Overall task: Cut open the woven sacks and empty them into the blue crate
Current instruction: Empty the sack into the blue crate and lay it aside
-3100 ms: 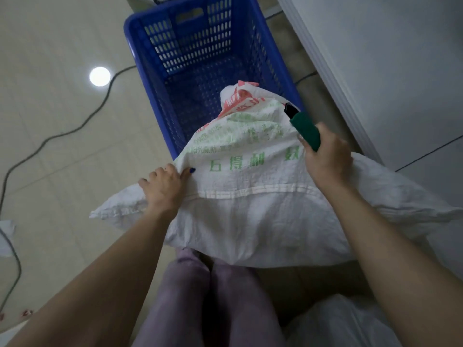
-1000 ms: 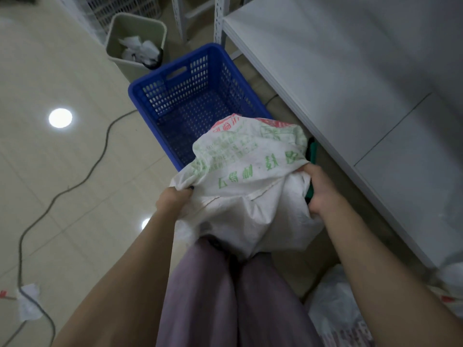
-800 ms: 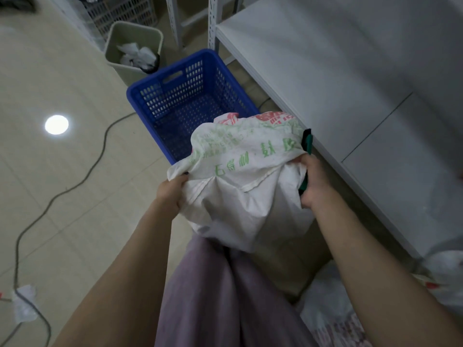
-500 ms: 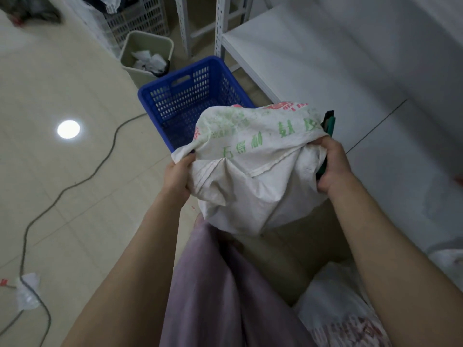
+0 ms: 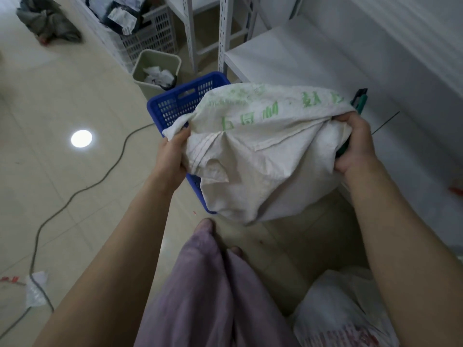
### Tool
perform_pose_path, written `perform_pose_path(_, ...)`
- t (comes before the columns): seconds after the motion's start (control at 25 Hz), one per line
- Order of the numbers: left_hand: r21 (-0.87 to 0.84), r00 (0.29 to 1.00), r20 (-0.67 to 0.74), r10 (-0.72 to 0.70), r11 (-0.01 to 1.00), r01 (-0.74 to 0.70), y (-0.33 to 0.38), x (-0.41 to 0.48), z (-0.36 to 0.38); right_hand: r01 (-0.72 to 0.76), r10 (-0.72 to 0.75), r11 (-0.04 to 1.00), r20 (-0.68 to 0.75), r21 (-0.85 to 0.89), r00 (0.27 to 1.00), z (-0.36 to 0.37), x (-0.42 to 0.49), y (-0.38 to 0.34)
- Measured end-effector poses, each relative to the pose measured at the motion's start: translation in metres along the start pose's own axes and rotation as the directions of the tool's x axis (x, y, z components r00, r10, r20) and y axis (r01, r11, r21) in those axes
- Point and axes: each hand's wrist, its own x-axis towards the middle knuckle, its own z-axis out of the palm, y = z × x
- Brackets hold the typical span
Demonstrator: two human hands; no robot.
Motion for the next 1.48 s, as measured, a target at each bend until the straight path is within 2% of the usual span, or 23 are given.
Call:
perform_pose_path(0.12, 0.042, 1.0, 0.016, 0.016, 0.999, -0.016, 0.004, -0.004, -0.006, -0.071, 0.073, 0.994, 0.027, -0.08, 0.997, 0.016, -0.011, 0.002)
perform_pose_path(0.28, -0.026, 0.992, 0.051, 0.113, 0.993, -0.112, 0.033, -0.004, -0.008, 0.003, -0.015, 0.997, 0.159, 0.079, 0.987, 0.036, -0.016, -0.008)
perform_pose_path(0.36, 0.018, 0.991, 0.039, 0.124, 0.992, -0.125, 0.037, 0.001, -0.012, -0.047, 0.051, 0.998, 0.13, -0.031, 0.99, 0.036, -0.012, 0.001)
perform_pose_path(0.48, 0.104, 0.998, -0.007, 0.066, 0.993, -0.065, 0.027, 0.004, -0.029, -0.137, 0.143, 0.963, 0.011, -0.231, 0.99, 0.028, -0.008, 0.021)
perform_pose_path(0.64, 0.138, 0.998, -0.04, 0.044, 0.99, -0.038, 0.026, 0.008, -0.041, -0.171, 0.168, 0.953, -0.032, -0.249, 0.985, 0.028, -0.006, 0.027)
perform_pose_path(0.76, 0.184, 0.996, 0.012, 0.091, 0.979, -0.091, 0.043, 0.009, -0.029, -0.12, 0.13, 0.975, 0.04, -0.187, 0.991, 0.037, -0.01, 0.014)
perform_pose_path(0.88, 0.308, 0.987, 0.109, 0.118, 0.94, -0.147, 0.049, -0.004, -0.021, -0.134, 0.16, 0.973, 0.133, -0.187, 0.978, 0.046, -0.022, 0.012)
perform_pose_path(1.0, 0.345, 0.983, 0.136, 0.123, 0.924, -0.164, 0.054, -0.015, -0.013, -0.142, 0.156, 0.975, 0.075, -0.172, 0.985, 0.047, -0.036, 0.014)
perform_pose_path(1.12, 0.3, 0.965, 0.176, 0.194, 0.923, -0.24, 0.072, -0.019, -0.007, 0.003, 0.005, 0.997, 0.096, -0.083, 0.995, 0.049, -0.039, -0.006)
perform_pose_path(1.2, 0.293, 0.957, 0.205, 0.203, 0.921, -0.258, 0.076, -0.019, -0.005, 0.05, -0.046, 0.997, 0.067, -0.06, 0.997, 0.049, -0.038, -0.012)
perform_pose_path(1.32, 0.355, 0.977, 0.131, 0.169, 0.912, -0.206, 0.074, -0.015, 0.002, 0.002, -0.01, 0.993, -0.068, -0.114, 0.998, 0.043, -0.028, -0.004)
perform_pose_path(1.48, 0.377, 0.985, 0.1, 0.138, 0.911, -0.166, 0.069, -0.006, -0.003, -0.077, 0.061, 0.964, -0.071, -0.253, 0.996, 0.041, -0.027, 0.011)
